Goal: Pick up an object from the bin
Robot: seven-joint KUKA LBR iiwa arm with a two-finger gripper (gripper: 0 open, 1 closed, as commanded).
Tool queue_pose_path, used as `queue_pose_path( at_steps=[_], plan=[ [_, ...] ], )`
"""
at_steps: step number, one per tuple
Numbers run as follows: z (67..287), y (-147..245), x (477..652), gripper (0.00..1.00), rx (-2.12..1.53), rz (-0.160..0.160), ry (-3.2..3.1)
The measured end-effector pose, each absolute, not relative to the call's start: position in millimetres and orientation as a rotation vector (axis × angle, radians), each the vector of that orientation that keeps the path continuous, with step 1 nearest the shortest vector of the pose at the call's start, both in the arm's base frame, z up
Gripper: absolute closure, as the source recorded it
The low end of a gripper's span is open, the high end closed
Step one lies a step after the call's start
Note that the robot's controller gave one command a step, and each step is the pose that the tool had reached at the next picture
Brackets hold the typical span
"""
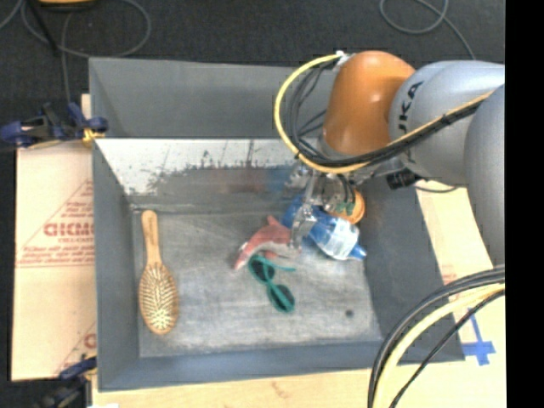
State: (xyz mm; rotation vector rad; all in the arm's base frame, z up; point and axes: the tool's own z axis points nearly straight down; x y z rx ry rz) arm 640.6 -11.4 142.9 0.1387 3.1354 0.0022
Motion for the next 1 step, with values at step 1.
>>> queue_pose_path(
  at_steps=[1],
  plan=[
    [108.2,-10.3,650.2,0.0,0.022,-0.003,3.131]
  ],
)
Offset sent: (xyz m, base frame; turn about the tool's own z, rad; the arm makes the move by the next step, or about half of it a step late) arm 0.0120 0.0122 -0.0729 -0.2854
